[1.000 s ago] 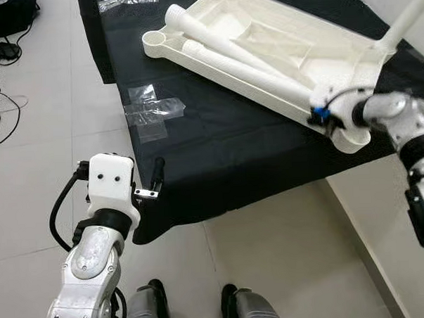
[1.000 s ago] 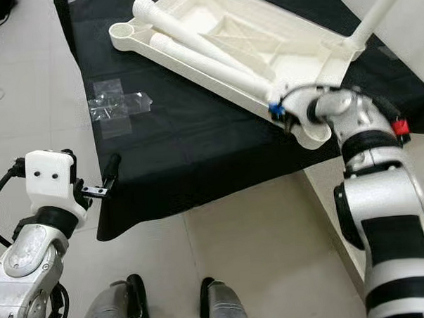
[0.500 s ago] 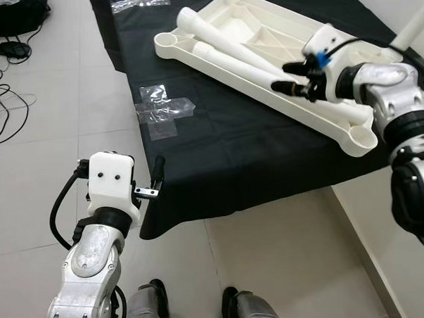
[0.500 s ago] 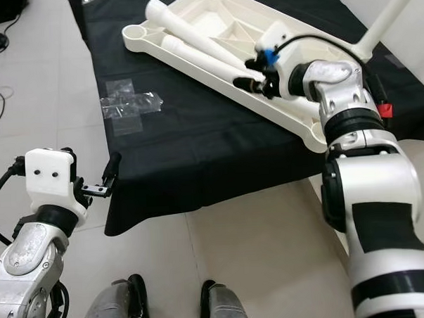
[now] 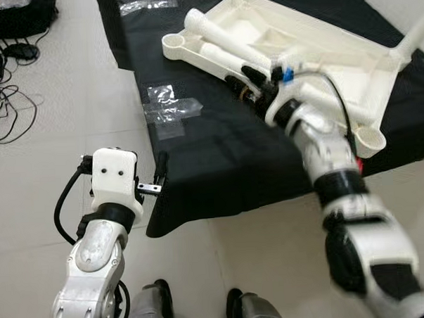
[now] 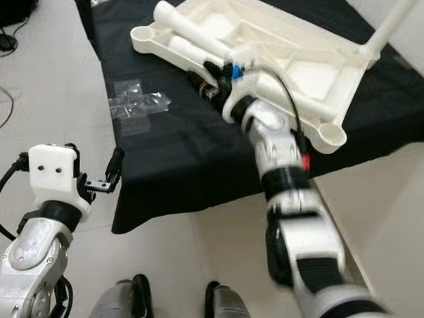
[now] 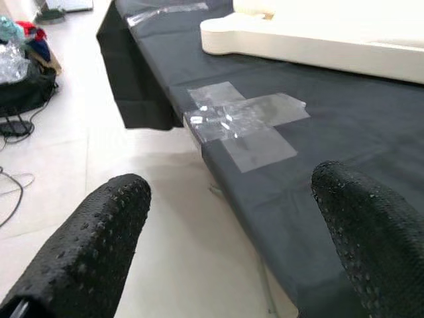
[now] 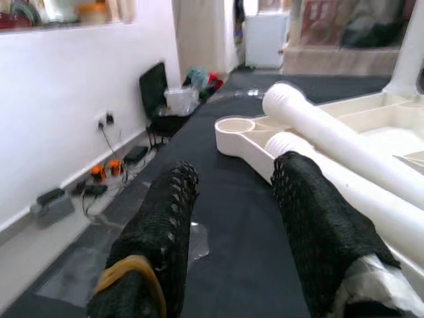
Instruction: Building children table
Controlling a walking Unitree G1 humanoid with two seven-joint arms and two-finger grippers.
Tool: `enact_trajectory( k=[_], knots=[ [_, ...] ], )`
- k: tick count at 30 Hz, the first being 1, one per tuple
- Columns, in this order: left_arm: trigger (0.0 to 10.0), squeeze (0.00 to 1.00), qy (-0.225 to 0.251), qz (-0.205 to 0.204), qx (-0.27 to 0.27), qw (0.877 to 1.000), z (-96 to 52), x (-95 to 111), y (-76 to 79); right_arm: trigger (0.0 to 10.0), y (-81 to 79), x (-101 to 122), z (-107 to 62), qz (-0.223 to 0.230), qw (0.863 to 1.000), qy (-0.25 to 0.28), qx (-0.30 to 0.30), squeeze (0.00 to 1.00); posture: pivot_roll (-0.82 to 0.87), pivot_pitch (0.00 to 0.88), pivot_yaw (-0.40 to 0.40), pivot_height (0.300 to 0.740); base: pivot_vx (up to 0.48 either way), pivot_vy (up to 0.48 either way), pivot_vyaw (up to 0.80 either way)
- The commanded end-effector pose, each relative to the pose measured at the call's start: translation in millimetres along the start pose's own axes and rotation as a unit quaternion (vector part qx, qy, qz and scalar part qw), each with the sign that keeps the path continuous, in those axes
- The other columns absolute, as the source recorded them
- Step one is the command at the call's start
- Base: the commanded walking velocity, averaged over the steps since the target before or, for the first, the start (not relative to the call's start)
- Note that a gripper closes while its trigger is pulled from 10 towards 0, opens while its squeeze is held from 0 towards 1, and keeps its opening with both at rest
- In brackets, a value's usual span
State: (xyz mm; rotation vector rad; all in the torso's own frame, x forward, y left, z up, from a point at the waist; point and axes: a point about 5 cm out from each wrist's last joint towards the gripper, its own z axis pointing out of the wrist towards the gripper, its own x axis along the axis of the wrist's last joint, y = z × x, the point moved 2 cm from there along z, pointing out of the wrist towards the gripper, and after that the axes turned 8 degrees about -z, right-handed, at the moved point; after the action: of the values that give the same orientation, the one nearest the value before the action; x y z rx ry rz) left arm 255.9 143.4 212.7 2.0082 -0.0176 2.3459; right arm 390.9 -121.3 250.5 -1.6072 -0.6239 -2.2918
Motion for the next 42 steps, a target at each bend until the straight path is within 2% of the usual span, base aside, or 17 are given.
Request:
enact_trajectory(
  k=[1,4,12,17,22,28,30,34,36,38,39,40,41,42],
  knots=[
    [10.0,0.0,0.0,0.003,-0.002,1.0,-0.3,-1,0.6,10.0,3.8,6,-3.0,-0.007,1.0,0.003,-0.014,0.0,0.01,0.167,-0.096,0.74,0.0,-0.255,0.0],
    [10.0,0.0,0.001,0.003,-0.003,1.0,0.9,-1,0.3,10.0,0.0,6,-10.8,-0.012,0.999,0.005,-0.033,0.0,0.02,0.165,-0.092,0.74,0.277,-0.285,0.0],
    [10.0,0.0,0.002,0.01,-0.005,1.0,1.6,-1,0.6,10.0,0.5,13,-12.9,-0.02,0.998,0.018,-0.059,0.0,0.02,0.155,-0.096,0.74,0.325,-0.313,0.0],
    [10.0,0.0,0.001,0.015,-0.004,1.0,2.5,-1,-1.5,10.0,-10.8,28,-17.4,-0.021,0.996,0.029,-0.076,0.0,0.02,0.158,-0.093,0.74,0.358,-0.315,0.0],
    [10.0,0.0,0.002,0.017,-0.004,1.0,3.3,-1,-2.8,10.0,-13.2,29,-20.6,-0.019,0.996,0.025,-0.083,0.0,0.02,0.159,-0.094,0.74,0.368,-0.303,0.0],
    [10.0,0.0,0.003,0.016,0.005,1.0,7.6,0,-11.3,10.0,-12.2,28,-25.0,-0.02,0.995,0.025,-0.099,0.0,0.03,0.161,-0.089,0.74,0.232,0.0,0.0],
    [10.0,0.0,0.003,0.027,0.007,1.0,14.5,3,-22.0,10.0,-10.9,27,-27.5,-0.022,0.994,0.02,-0.107,0.0,0.03,0.161,-0.087,0.74,0.0,0.0,0.0],
    [10.0,0.0,0.003,0.029,0.006,1.0,17.2,3,-24.9,10.0,-11.4,26,-28.3,-0.031,0.994,0.014,-0.104,0.0,0.03,0.163,-0.082,0.74,0.0,0.0,0.0],
    [10.0,0.0,0.003,0.029,0.004,1.0,17.9,3,-24.5,10.0,-10.4,24,-29.0,-0.035,0.994,0.005,-0.103,0.0,0.03,0.163,-0.082,0.74,0.0,0.0,0.0],
    [10.0,0.0,-0.001,0.03,-0.002,1.0,17.9,2,-22.4,10.0,0.2,4,-31.0,-0.044,0.99,-0.066,-0.12,0.0,0.03,0.163,-0.082,0.74,0.0,0.0,0.0],
    [10.0,0.0,-0.001,0.03,-0.002,1.0,17.9,2,-22.4,10.0,0.2,4,-31.0,-0.044,0.99,-0.066,-0.12,0.0,0.03,0.163,-0.082,0.74,0.0,0.0,0.0],
    [10.0,0.0,-0.01,0.029,-0.014,0.999,17.5,-1,-19.6,10.0,12.8,-12,-35.0,-0.045,0.978,-0.131,-0.156,0.0,0.03,0.169,-0.08,0.74,0.0,0.0,0.0],
    [10.0,0.0,-0.01,0.029,-0.014,0.999,17.5,-1,-19.6,10.0,12.8,-12,-35.0,-0.045,0.978,-0.131,-0.156,0.0,0.03,0.169,-0.08,0.74,0.0,0.0,0.0],
    [10.0,0.0,-0.016,0.032,-0.021,0.999,17.0,-3,-18.4,10.0,19.5,-18,-37.6,-0.048,0.97,-0.157,-0.181,0.0,0.03,0.169,-0.08,0.74,0.0,0.0,0.0]
  ],
)
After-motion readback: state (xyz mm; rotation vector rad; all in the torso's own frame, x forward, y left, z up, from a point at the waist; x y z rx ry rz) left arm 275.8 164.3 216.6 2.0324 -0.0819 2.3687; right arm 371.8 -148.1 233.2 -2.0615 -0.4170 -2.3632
